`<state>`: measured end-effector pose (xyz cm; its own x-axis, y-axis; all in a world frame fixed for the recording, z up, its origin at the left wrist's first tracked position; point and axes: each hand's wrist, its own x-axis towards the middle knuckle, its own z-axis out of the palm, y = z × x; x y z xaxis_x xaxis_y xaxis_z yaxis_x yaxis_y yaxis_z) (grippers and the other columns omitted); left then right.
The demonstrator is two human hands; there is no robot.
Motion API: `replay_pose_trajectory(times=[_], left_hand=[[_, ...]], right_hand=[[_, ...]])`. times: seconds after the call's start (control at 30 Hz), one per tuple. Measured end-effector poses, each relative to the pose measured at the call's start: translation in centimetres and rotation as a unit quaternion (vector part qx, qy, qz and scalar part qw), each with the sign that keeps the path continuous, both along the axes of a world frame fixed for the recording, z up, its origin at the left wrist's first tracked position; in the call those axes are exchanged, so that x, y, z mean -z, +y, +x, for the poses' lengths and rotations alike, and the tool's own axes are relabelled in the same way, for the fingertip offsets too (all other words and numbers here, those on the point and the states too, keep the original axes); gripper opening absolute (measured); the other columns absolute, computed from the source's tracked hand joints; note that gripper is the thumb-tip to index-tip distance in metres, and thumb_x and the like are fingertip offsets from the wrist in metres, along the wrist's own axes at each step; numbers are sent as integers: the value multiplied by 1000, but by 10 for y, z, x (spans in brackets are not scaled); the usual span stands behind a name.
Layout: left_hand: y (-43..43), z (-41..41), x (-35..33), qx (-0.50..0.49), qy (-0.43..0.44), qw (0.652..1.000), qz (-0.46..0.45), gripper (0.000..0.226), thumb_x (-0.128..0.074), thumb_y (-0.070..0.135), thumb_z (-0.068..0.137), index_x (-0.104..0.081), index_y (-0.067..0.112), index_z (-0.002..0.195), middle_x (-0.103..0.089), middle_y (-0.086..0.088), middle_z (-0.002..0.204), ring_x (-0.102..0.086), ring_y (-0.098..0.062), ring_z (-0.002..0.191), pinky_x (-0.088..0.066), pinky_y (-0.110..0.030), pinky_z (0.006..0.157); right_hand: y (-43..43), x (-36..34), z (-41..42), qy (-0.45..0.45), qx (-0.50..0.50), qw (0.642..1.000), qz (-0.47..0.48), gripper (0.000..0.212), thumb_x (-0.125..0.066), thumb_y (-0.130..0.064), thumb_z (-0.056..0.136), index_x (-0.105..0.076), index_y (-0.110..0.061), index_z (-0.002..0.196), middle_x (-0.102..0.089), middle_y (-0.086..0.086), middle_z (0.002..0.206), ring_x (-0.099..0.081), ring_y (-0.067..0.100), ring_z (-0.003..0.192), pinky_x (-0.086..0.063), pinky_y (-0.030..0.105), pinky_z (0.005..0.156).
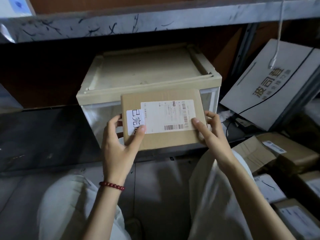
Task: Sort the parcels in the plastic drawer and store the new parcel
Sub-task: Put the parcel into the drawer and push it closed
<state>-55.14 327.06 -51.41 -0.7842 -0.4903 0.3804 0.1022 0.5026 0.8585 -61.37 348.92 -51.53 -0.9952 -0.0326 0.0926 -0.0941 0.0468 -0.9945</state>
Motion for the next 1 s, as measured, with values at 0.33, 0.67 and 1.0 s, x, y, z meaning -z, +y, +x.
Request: replay_pose_trajectory(times=[0.33, 0.67, 1.0], left_hand=[[83, -24, -41, 102, 68, 991, -61, 73, -62, 64, 69, -51, 29, 132, -57, 13, 126, -50, 1, 112, -31, 6, 76], [223, -47, -56, 331, 50, 941, -56, 79, -80, 40, 71, -37, 26, 136, -54, 18, 119, -56, 4, 97, -42, -1, 73], [335, -36, -23, 487, -28, 870, -68, 79, -77, 37, 75, -33, 31, 141, -38, 8, 130, -39, 7, 95, -37, 4, 61]], right_hand=[[81, -26, 26, 52, 95, 994, -25, 53, -62, -48, 87, -41, -38, 134, -55, -19, 123, -59, -8, 100, -53, 18, 76], [203, -26, 80, 46, 285, 956, -47, 67, -66, -58, 76, -38, -41, 135, -54, -9, 130, -60, 11, 111, -57, 37, 84], [283, 11, 146, -15, 490, 872, 9, 61, -60, -51, 87, -39, -32, 142, -35, -13, 133, -45, 9, 121, -46, 23, 84]])
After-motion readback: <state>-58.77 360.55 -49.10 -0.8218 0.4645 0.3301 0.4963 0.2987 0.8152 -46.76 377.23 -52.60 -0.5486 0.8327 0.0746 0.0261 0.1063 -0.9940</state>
